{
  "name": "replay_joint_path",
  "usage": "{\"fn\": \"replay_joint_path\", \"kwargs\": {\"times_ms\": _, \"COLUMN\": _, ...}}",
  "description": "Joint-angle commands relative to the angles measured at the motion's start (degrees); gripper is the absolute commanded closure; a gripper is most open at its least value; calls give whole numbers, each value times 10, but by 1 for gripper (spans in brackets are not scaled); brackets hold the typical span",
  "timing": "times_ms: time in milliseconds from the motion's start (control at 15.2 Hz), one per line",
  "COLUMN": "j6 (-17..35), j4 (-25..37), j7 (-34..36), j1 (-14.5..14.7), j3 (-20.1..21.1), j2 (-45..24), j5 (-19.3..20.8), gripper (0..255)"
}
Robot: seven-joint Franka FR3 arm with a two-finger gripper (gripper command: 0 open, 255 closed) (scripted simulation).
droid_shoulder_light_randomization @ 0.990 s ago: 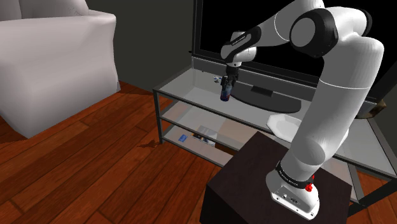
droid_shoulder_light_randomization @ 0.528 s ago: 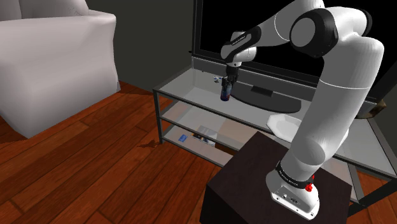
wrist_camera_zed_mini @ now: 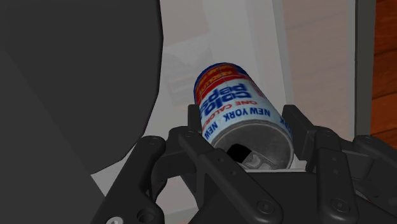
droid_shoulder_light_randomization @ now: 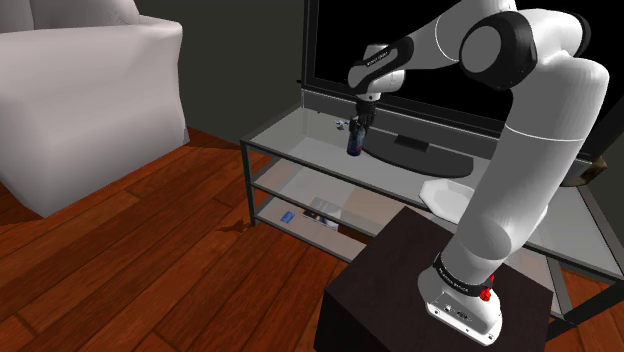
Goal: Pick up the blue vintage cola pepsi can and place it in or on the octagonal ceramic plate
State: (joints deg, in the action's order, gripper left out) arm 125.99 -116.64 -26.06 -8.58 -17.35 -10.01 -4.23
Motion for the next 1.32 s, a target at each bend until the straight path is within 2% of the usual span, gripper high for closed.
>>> {"fn": "replay_joint_path", "kwargs": {"times_ms": 0, "j6": -14, "j4": 7, "j7": 2, "j1": 1, "j3": -1, "j2": 8, "j5": 3, "gripper": 255}}
{"fn": "replay_joint_path", "kwargs": {"times_ms": 792, "j6": -93, "j4": 53, "j7": 13, "j1": 3, "j3": -3, "j2": 42, "j5": 18, "gripper": 255}}
{"fn": "replay_joint_path", "kwargs": {"times_ms": 1254, "j6": -76, "j4": -100, "j7": 0, "j1": -16, "j3": -22, "j2": 186, "j5": 70, "gripper": 255}}
